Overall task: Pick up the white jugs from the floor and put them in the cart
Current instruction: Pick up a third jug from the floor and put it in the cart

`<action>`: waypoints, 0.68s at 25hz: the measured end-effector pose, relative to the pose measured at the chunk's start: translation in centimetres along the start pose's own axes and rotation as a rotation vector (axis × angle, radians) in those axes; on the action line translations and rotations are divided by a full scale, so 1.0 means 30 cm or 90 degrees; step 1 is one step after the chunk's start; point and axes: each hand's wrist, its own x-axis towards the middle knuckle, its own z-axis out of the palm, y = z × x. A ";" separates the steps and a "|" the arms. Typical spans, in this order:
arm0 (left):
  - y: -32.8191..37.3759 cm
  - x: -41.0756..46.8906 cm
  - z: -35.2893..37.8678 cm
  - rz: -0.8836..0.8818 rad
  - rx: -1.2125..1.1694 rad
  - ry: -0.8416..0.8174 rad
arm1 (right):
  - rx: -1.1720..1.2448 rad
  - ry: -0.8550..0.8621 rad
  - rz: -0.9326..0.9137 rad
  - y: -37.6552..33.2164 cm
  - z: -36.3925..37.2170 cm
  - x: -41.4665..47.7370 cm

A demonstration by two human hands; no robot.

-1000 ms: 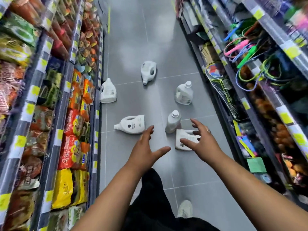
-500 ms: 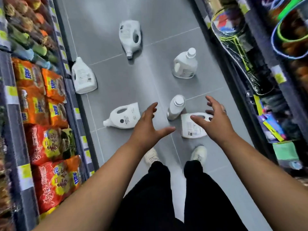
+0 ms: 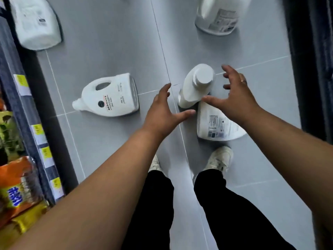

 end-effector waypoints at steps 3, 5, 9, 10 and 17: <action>-0.123 0.153 0.121 -0.014 0.005 -0.009 | -0.013 -0.014 -0.027 0.105 0.079 0.137; -0.201 0.239 0.182 -0.014 0.011 -0.016 | 0.013 -0.008 -0.049 0.149 0.148 0.205; -0.293 0.353 0.263 -0.003 0.016 -0.084 | 0.133 0.116 -0.092 0.190 0.272 0.278; -0.304 0.375 0.280 0.003 0.006 -0.108 | 0.155 0.145 -0.109 0.194 0.293 0.292; -0.289 0.475 0.352 0.000 -0.095 -0.073 | 0.178 0.213 -0.169 0.203 0.324 0.326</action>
